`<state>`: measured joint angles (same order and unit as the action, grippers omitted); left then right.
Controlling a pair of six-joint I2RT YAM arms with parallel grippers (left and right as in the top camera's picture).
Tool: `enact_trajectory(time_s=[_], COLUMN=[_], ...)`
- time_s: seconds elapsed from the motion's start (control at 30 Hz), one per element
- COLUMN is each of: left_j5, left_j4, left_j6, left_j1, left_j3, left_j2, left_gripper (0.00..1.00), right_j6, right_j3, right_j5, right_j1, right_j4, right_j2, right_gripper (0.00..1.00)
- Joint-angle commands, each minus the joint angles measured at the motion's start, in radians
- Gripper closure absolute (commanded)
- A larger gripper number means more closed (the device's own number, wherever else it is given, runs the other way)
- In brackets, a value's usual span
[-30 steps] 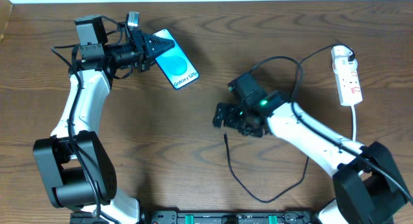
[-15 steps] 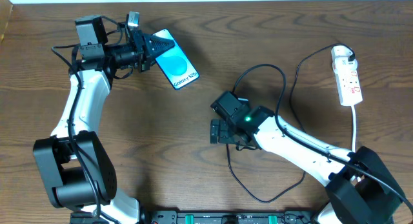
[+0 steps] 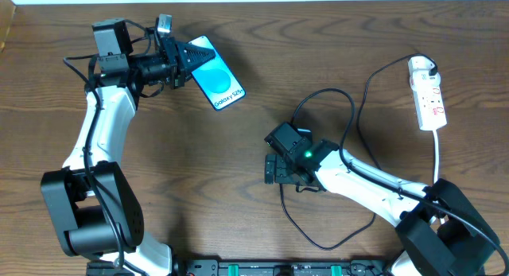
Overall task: Plug charger to phone and switch on socket
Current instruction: 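Move the right gripper down to the black cable's connector end, then close the right gripper on the black cable's connector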
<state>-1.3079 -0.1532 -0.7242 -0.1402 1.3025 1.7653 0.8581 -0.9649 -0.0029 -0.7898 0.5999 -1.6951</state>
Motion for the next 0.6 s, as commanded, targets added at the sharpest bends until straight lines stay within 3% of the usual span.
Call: enact_trajectory(time_s=[0.0, 0.23, 0.37, 0.47, 0.57], left_j5=[-0.042, -0.042, -0.042, -0.042, -0.042], left_j4=[0.004, 0.004, 0.004, 0.004, 0.004], left_j6=[0.014, 0.014, 0.014, 0.014, 0.014], left_j1=[-0.001, -0.001, -0.001, -0.001, -0.001], left_j3=[0.012, 0.011, 0.011, 0.011, 0.011], left_j2=[-0.021, -0.021, -0.021, -0.021, -0.021], left_gripper=[0.93, 0.93, 0.92, 0.93, 0.93], right_j6=[0.001, 0.000, 0.000, 0.000, 0.000], right_j3=[0.008, 0.008, 0.008, 0.008, 0.008], right_j5=[0.015, -0.007, -0.006, -0.006, -0.006], right_j1=[-0.020, -0.016, -0.016, -0.016, -0.016], right_j4=[-0.011, -0.018, -0.017, -0.017, -0.016], right_j2=[-0.039, -0.053, -0.058, -0.058, -0.058], right_gripper=[0.01, 0.03, 0.24, 0.34, 0.54])
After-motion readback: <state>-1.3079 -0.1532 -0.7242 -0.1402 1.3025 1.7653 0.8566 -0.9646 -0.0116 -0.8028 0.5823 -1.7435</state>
